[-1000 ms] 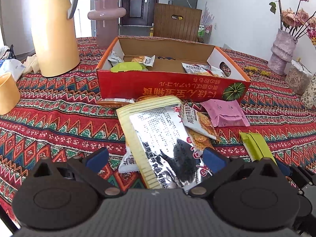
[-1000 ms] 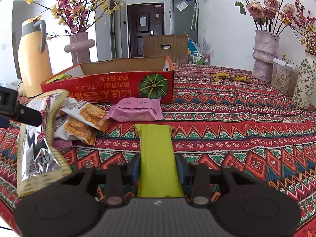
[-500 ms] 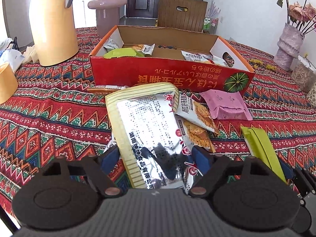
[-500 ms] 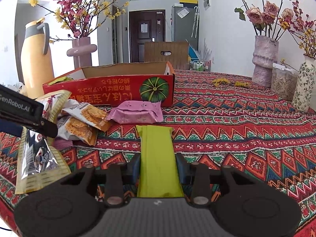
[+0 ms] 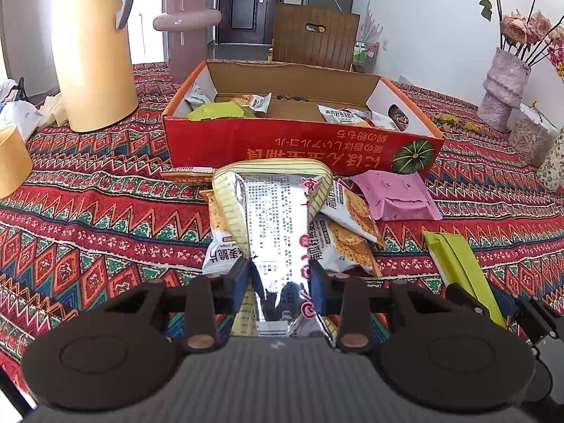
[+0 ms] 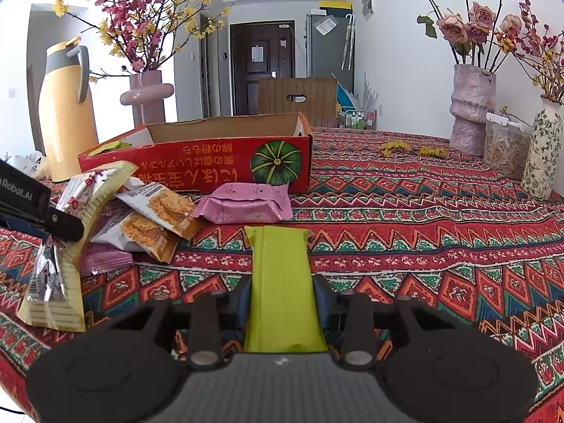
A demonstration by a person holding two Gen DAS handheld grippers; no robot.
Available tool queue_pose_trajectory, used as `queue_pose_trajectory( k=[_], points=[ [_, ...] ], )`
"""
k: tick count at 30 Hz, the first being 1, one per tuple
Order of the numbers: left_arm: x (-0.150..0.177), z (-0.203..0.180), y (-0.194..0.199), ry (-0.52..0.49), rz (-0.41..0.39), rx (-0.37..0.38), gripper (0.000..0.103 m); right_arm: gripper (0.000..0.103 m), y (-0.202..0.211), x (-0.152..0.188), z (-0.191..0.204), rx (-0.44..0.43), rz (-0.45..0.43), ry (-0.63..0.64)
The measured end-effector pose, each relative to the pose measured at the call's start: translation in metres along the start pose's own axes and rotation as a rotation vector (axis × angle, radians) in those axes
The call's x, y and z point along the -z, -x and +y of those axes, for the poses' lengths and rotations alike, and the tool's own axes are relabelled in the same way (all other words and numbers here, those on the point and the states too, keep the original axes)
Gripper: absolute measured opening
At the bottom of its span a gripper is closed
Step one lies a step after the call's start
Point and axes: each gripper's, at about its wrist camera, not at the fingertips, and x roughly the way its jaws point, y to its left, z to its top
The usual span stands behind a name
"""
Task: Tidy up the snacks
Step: 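Lift both held snacks and carry them over the cardboard box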
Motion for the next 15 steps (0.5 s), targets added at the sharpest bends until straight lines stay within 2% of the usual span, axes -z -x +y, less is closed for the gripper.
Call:
queue_pose_trajectory(
  k=[15],
  points=[
    [-0.005, 0.007, 0.016, -0.008, -0.057, 0.006, 0.034, 0.035, 0.005, -0.007, 0.005, -0.010, -0.025, -0.003]
  ],
)
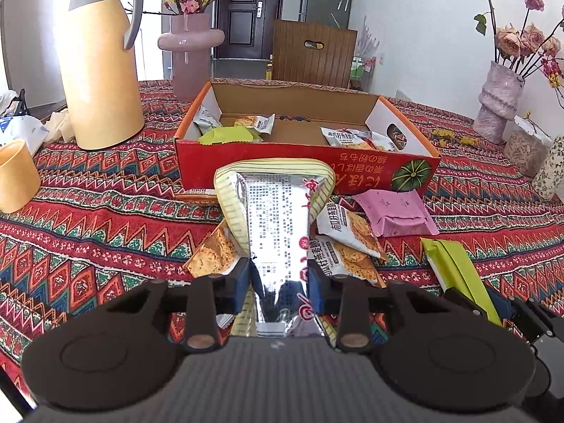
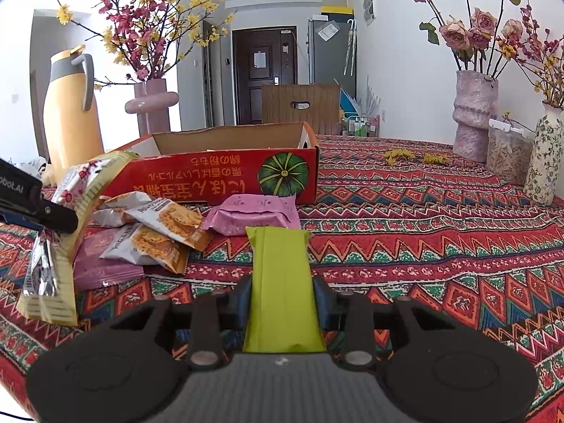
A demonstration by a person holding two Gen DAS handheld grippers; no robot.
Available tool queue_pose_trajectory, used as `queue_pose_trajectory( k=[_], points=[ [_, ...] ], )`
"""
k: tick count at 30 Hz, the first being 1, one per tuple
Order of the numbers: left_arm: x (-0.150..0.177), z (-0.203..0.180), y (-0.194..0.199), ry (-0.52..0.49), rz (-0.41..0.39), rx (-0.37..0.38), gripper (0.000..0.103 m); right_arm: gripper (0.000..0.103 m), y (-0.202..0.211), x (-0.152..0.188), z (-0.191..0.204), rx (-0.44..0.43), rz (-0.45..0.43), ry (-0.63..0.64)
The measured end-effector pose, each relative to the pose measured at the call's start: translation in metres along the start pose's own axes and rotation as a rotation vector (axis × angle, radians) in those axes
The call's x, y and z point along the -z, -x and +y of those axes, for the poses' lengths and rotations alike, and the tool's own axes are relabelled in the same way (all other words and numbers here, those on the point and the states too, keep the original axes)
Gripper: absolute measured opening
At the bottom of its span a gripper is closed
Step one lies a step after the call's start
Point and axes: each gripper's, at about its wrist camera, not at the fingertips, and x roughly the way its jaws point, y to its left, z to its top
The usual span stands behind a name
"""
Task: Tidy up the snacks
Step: 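Lift both held snacks and carry them over the cardboard box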
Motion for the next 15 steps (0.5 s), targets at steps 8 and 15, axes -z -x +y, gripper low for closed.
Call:
queue_pose_trajectory(
  k=[8, 15],
  points=[
    [-0.015, 0.002, 0.016, -0.010, -0.061, 0.005, 0.034, 0.035, 0.004, -0.015, 0.003, 0.003, -0.040, 0.008],
    [-0.031, -0.002, 0.025, -0.031, -0.104, 0.023, 0.034, 0.035, 0.007, -0.035, 0.009, 0.001, -0.082, 0.028]
  ],
)
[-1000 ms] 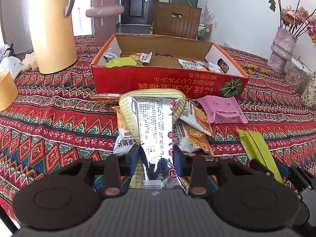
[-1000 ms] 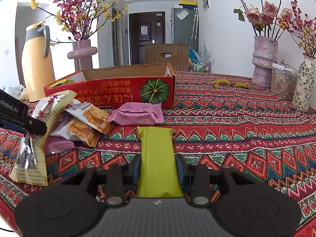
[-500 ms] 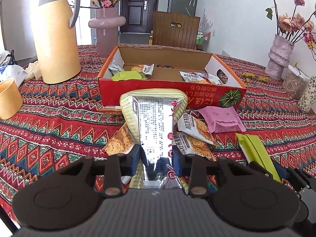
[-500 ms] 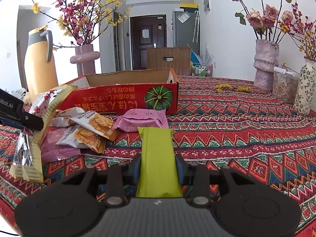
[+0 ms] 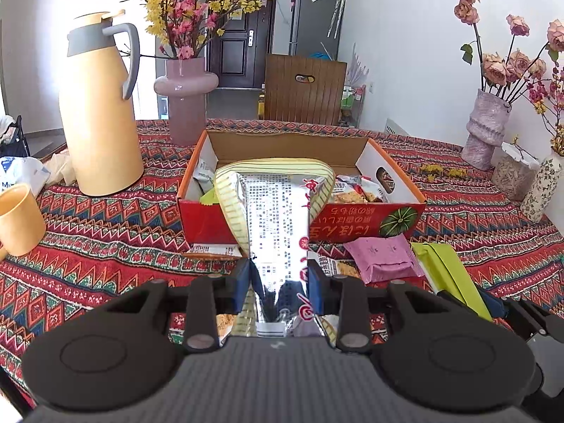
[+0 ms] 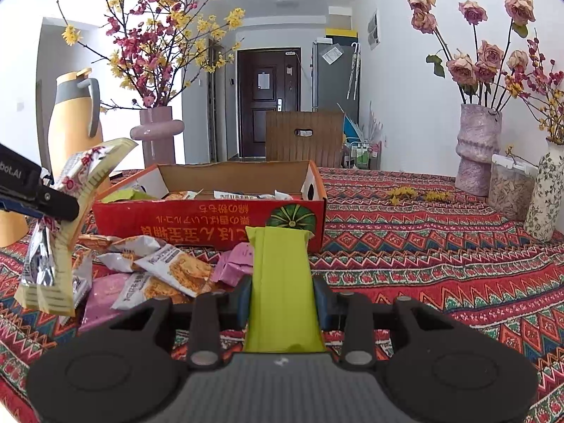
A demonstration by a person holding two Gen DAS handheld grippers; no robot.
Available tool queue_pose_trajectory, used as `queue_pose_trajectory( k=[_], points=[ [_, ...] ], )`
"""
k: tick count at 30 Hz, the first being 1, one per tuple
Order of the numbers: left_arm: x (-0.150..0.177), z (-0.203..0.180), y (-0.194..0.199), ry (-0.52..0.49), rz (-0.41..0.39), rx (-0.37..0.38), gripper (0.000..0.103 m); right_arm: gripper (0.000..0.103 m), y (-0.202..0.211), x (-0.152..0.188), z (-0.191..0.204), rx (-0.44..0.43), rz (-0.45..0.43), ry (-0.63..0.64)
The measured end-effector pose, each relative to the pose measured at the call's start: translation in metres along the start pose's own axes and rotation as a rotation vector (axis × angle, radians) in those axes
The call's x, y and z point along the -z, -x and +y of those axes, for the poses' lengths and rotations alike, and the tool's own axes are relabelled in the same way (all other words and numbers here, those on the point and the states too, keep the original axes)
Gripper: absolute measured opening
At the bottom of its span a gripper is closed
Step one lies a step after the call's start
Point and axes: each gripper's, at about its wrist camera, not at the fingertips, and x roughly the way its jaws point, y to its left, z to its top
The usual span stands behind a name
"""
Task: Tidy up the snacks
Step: 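Lift both held snacks and carry them over the cardboard box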
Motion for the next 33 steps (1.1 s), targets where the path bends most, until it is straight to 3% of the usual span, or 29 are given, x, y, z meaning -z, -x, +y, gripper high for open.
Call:
queue_pose_trajectory(
  k=[19, 33],
  points=[
    [-0.063, 0.010, -0.018, -0.022, -0.049, 0.010, 0.034, 0.035, -0.035, -0.064, 0.017, -0.007, -0.067, 0.032],
    [-0.110, 0.027, -0.069, -0.004, -0.040, -0.005, 0.034, 0.035, -0.089, -0.104, 0.028, -0.006, -0.063, 0.059]
  ],
)
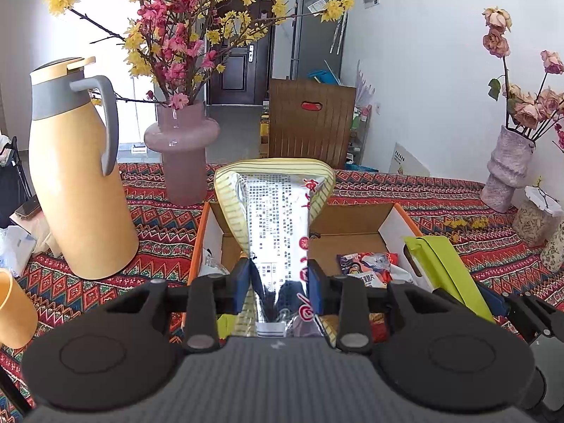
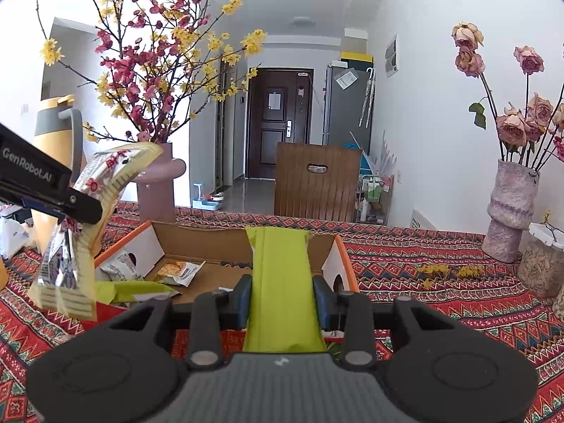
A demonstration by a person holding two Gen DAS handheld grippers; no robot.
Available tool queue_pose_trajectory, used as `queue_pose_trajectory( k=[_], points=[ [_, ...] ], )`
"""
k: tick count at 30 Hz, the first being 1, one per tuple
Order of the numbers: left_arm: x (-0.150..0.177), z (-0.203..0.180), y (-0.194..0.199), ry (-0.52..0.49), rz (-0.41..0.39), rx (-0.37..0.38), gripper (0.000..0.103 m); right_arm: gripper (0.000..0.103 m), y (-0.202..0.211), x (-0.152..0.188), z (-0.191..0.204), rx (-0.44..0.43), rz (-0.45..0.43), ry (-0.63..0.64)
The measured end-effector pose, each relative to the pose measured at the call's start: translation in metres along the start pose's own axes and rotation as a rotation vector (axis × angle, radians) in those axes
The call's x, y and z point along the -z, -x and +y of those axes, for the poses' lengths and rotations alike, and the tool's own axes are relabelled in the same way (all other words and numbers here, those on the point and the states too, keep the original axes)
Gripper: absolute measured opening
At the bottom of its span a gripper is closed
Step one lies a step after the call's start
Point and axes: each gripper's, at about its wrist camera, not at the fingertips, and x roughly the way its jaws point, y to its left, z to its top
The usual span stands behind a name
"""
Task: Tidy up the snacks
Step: 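Lift both held snacks and carry them over the cardboard box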
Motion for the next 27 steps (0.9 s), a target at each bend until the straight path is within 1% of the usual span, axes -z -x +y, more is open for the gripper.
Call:
queue_pose_trajectory(
  k=[11, 18, 23, 27],
  points=[
    [-0.012, 0.008, -0.053, 0.033, 0.035, 0.014, 0.034, 0.035, -0.051, -0.012, 0.000, 0.002, 0.033, -0.012],
    [-0.002, 0.016, -0.084, 0.050, 0.032, 0.024, 0.034, 0.035, -0.079, 0.000, -0.004, -0.012, 0.057, -0.039],
    [0.006, 0.019, -0.100, 0.046, 0.045, 0.031, 0.034, 0.035, -0.084, 0.006, -0.007, -0.020, 0.057, -0.062],
    [0.008, 0.021, -0.107, 0.046, 0.056, 0.036, 0.034, 0.035, -0.091, 0.011, -0.006, -0.019, 0.083, -0.057]
  ],
)
